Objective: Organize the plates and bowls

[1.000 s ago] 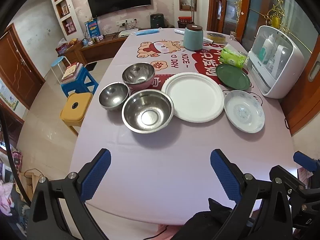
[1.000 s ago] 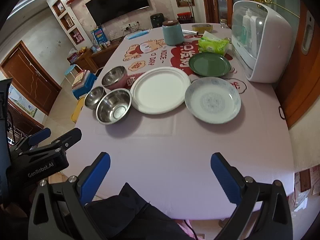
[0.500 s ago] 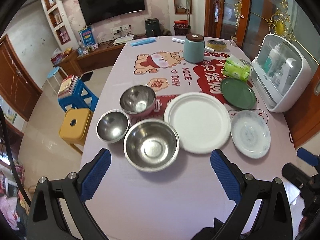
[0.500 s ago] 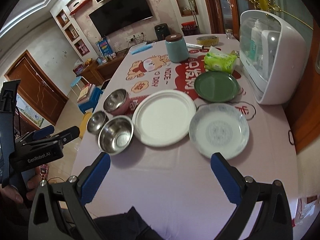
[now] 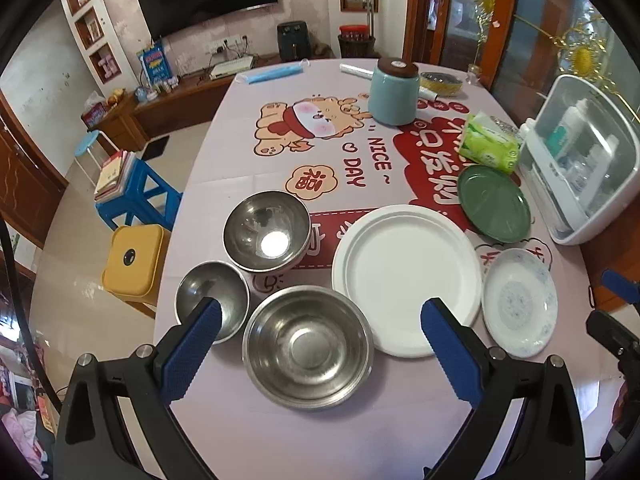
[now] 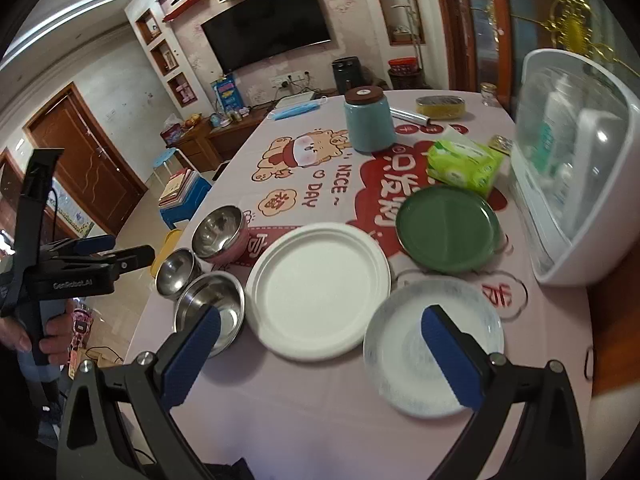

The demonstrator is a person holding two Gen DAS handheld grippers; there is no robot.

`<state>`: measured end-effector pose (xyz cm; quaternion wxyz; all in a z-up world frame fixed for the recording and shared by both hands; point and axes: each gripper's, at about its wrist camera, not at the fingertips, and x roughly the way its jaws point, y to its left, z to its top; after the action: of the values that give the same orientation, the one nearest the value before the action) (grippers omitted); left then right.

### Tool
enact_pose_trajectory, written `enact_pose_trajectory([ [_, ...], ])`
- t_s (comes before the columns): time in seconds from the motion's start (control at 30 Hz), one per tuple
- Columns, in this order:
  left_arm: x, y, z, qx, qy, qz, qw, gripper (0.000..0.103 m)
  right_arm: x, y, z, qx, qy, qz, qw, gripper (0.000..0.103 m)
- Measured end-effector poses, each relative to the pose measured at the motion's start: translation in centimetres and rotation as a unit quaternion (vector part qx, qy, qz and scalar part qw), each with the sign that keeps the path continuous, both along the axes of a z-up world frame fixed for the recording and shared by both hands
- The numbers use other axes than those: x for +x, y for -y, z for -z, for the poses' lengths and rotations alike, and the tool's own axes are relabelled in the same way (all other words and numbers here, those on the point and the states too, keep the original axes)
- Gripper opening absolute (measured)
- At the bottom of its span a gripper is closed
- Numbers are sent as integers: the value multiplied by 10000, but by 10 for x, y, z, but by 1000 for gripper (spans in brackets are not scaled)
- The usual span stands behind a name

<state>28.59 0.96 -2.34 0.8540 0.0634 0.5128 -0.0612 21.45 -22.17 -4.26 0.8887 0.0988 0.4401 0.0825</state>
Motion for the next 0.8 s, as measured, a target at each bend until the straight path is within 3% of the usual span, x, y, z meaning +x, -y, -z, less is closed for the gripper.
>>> enact_pose_trajectory([
  [0.3, 51, -1, 38, -272, -450, 182, 9985, 99, 38, -3, 16, -382, 268, -188, 9987, 101],
  [0.47, 72, 1, 62, -585, -679, 380, 9952, 99, 61, -1, 41, -378, 226, -187, 9989, 101],
  [0.67, 88, 13, 95, -652, -885, 868, 9901, 99, 89, 4, 78, -183, 70, -238, 9995, 101],
  [0.8, 99, 17, 122, -740, -1171, 908, 9862, 99, 98, 4, 97, -295, 12, -227, 9993, 101],
])
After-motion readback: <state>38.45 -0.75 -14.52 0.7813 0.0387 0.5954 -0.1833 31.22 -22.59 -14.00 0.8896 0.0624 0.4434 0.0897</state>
